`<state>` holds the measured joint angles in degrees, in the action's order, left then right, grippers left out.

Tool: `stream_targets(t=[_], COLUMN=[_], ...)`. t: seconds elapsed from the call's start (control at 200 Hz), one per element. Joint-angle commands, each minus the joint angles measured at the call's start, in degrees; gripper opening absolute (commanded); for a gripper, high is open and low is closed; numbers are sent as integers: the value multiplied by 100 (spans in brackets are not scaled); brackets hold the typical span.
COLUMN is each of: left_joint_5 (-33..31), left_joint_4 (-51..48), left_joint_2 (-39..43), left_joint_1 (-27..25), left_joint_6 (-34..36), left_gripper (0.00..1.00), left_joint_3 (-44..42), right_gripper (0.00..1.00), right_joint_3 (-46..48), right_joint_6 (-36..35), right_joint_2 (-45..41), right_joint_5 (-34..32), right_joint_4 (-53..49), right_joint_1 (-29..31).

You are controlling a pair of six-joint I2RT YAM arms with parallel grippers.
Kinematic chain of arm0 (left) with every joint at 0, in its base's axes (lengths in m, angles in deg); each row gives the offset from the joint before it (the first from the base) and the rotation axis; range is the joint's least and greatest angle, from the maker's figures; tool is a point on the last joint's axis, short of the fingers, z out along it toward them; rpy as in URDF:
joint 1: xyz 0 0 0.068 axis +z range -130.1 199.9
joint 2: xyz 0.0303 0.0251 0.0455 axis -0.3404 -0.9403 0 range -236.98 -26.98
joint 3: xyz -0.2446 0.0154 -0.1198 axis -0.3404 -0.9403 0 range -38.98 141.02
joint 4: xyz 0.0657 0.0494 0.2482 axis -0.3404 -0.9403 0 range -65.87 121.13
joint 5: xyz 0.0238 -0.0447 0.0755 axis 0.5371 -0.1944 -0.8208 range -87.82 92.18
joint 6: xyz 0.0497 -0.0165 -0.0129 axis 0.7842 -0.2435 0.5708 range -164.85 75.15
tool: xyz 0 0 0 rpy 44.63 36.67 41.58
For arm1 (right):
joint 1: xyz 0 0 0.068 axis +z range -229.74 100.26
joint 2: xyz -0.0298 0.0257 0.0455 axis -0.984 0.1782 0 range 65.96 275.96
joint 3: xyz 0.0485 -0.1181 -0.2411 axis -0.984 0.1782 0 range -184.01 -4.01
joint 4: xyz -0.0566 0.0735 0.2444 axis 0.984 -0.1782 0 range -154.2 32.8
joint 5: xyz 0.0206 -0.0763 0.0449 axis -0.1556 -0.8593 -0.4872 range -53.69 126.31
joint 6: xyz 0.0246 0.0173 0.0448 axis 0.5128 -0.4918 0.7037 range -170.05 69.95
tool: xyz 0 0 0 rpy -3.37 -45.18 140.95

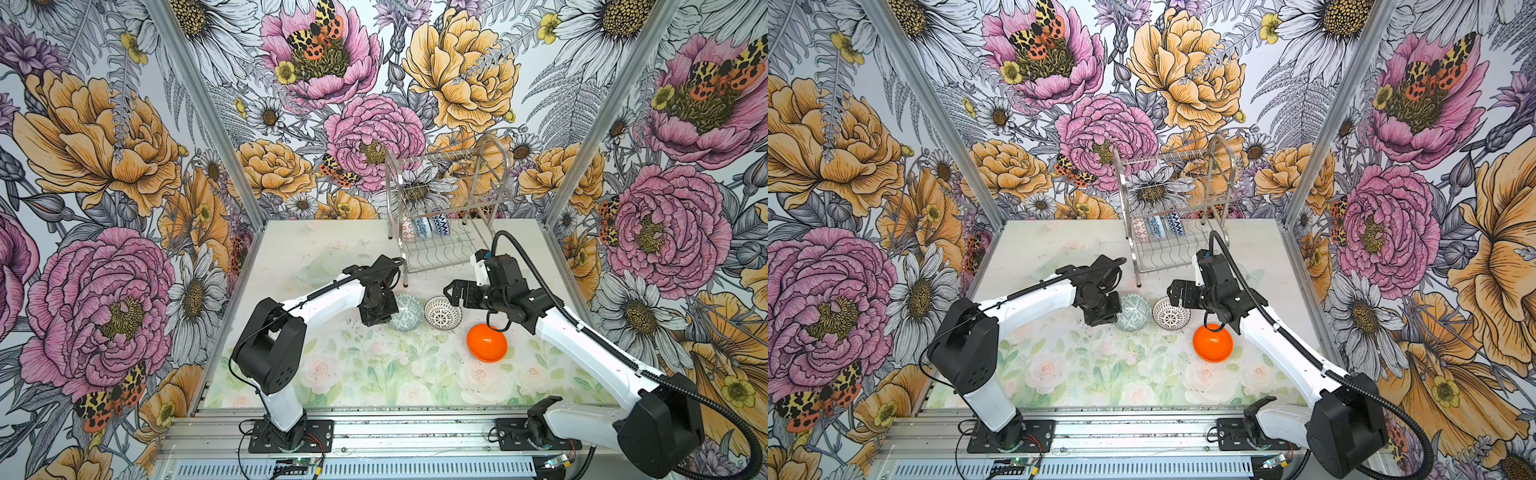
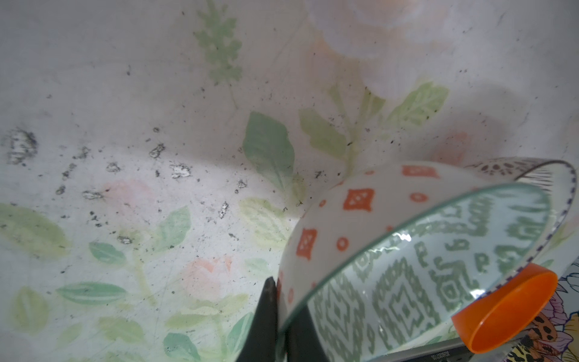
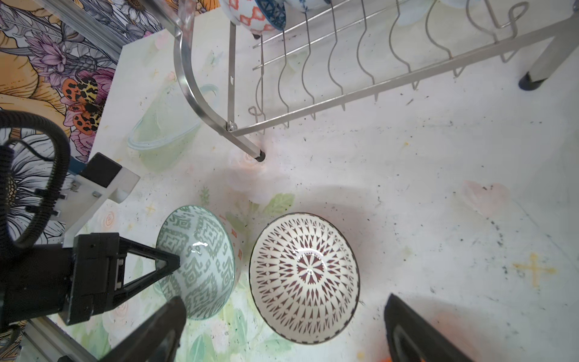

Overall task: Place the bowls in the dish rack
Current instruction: 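Lift the green-patterned bowl toward the right gripper while the right gripper approaches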

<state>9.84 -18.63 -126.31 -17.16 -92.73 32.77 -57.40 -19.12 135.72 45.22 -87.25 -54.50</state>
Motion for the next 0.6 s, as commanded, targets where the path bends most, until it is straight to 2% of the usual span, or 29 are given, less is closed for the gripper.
stream_targets(t=[0.0,0.325,0.395,0.465,0.53,0.595], left_joint_5=[-45,64,71,79,97,134], left_joint_4=[322,379,386,402,440,432], left_joint_2=[-176,-292,-230,-158,-80,1], left_joint_1=[-106,54,103,159,211,274], left_joint_6=[-62,184,250,287,321,351], left_gripper=[0,3,15,19,30,36], left_joint_3=[-3,-180,-226,-265,-272,-235], right_gripper=[99,99,99,99,99,99], right_joint_3=[51,-47,-136,-218,-277,-343], right_joint_6=[-9,196,206,217,261,310], right_joint_2=[-191,135,224,330,403,459], right_joint_5=[16,-274,-332,-371,-436,-527], right_joint_4=[-168,-151,-160,-168,-169,-167], right_joint_1=[65,313,424,521,622,734])
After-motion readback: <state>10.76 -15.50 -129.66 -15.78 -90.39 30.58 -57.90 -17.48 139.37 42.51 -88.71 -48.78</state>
